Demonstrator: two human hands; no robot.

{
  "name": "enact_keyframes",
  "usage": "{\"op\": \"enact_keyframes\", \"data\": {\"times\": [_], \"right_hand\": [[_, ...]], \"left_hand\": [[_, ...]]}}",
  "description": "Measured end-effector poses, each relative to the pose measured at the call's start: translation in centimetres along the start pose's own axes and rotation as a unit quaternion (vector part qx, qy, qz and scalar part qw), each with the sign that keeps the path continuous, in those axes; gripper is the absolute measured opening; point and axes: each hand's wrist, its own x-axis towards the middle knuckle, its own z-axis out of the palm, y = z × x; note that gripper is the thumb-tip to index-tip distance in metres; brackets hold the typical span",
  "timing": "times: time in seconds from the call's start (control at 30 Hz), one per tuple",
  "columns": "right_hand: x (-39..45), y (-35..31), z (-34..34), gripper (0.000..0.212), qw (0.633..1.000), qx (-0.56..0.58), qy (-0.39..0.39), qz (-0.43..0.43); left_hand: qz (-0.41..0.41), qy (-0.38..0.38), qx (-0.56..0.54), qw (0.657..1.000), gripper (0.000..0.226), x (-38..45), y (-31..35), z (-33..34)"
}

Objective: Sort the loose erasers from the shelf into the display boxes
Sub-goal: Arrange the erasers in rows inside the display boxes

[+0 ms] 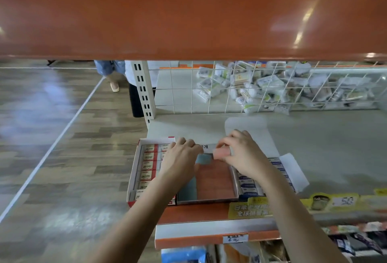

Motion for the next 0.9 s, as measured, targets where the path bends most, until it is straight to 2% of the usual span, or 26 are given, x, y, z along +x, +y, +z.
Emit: {"op": "enact_keyframes", "data": {"times": [0.17, 0.53, 0.9], "right_hand": [[0.2, -0.7, 0.0, 0.026, 0.999, -0.023, -0.029, -0.017], [0.0, -0.9, 0.4, 0.028, 0.995, -0.089, -0.041, -0.01], [0.0, -0.8, 0.8, 0.031, 0.993, -0.1, -0.059, 0.009]], "left_hand": [[-0.009, 0.008, 0.015, 1.0, 0.033, -0.4, 0.0, 0.3], [-0.009, 0.027, 0.02, 0.999, 0.028, -0.5, 0.7, 0.8], [0.054, 0.011, -0.016, 0.998, 0.032, 0.9, 1.3, 1.6]]}}
